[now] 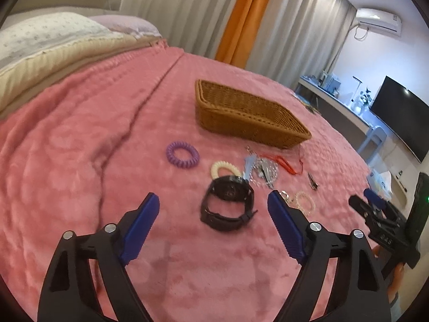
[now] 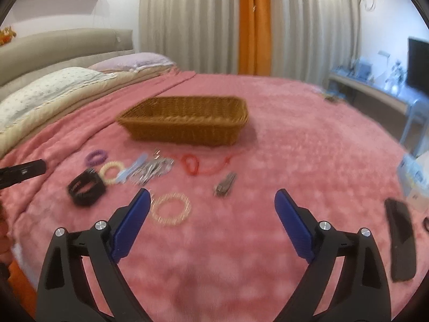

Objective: Organize jewelry
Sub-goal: 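Grasp the black watch with the left tool while the right tool grasps the bead bracelet, then carry watch and bracelet into the basket and open both tools, then grasp the cream coil hair tie with the left tool while the right grasps the silver clip, then drop the hair tie and silver clip into the basket, opening both tools, then grasp the purple coil hair tie with the left tool while the right grasps the small silver clasp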

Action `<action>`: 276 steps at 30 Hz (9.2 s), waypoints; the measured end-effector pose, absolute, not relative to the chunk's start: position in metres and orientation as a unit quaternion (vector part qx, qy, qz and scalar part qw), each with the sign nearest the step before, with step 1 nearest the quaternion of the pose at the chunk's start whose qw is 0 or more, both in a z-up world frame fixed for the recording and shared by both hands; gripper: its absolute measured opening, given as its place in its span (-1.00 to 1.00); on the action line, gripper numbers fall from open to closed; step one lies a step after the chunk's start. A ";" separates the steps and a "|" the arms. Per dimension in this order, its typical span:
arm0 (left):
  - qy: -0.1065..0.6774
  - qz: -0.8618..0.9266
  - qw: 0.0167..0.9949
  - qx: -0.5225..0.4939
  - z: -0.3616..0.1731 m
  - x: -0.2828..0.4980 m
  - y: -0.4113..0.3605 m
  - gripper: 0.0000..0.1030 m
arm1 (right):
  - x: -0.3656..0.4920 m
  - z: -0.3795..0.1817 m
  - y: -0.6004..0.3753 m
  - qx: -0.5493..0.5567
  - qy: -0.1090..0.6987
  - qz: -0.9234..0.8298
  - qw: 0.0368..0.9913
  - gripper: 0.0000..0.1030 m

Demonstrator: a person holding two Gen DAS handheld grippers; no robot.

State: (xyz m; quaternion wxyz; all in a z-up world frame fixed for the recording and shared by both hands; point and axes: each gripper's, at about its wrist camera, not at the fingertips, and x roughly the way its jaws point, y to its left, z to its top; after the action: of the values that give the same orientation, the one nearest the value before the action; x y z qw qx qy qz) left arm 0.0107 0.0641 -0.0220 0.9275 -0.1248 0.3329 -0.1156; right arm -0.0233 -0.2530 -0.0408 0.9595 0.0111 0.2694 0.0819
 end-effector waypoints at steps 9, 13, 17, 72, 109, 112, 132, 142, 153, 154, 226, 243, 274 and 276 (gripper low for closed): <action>0.383 -0.111 0.912 -0.097 -0.026 0.036 0.050 -0.07 | 0.011 -0.054 -0.232 -0.005 0.362 0.113 0.925 -0.26; 0.409 -0.111 0.901 -0.091 -0.033 0.052 0.048 -0.31 | 0.033 -0.064 -0.218 -0.009 0.396 0.122 0.910 -0.27; 0.424 -0.112 0.894 -0.091 -0.041 0.063 0.051 -0.33 | 0.053 -0.076 -0.210 -0.012 0.419 0.118 0.900 -0.45; 0.386 -0.104 0.915 -0.060 -0.004 0.268 -0.024 -0.90 | 0.264 -0.017 -0.195 -0.014 0.394 0.099 0.914 -0.84; 0.235 -0.150 0.955 -0.098 0.075 0.069 0.040 0.37 | 0.073 0.047 -0.267 0.043 0.257 0.071 0.963 0.41; 0.245 -0.138 0.954 -0.107 0.056 0.062 0.044 0.37 | 0.070 0.021 -0.271 0.049 0.285 0.070 0.955 0.41; 0.407 -0.113 0.902 -0.086 -0.058 0.106 0.025 0.07 | 0.071 -0.073 -0.267 0.065 0.379 0.071 0.920 0.12; 0.425 -0.107 0.896 -0.077 -0.068 0.122 0.017 0.02 | 0.097 -0.075 -0.249 0.042 0.415 0.061 0.907 -0.24; 0.428 -0.118 0.894 -0.063 -0.070 0.120 0.010 -0.82 | 0.080 -0.072 -0.235 0.014 0.397 0.100 0.912 -0.59; 0.425 -0.119 0.895 -0.063 -0.069 0.118 0.010 -0.83 | 0.077 -0.071 -0.233 0.011 0.394 0.104 0.913 -0.59; 0.262 -0.134 0.953 -0.070 0.052 0.193 0.010 0.16 | 0.191 0.016 -0.218 0.043 0.320 0.163 0.932 -0.08; 0.283 -0.103 0.947 -0.113 0.013 0.089 0.075 0.16 | 0.070 -0.040 -0.189 0.033 0.359 0.173 0.917 -0.08; 0.405 -0.039 0.909 -0.093 -0.069 0.154 0.081 -0.81 | 0.052 -0.078 -0.157 -0.034 0.391 0.164 0.905 -0.75; 0.403 -0.049 0.910 -0.089 -0.068 0.151 0.078 -0.82 | 0.050 -0.078 -0.158 -0.033 0.388 0.169 0.905 -0.75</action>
State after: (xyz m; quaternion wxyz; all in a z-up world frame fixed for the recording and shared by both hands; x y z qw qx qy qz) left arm 0.1512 0.0777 -0.0681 0.9097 -0.0891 0.4025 -0.0490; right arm 0.0499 -0.1578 -0.0776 0.9053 -0.0330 0.3882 0.1692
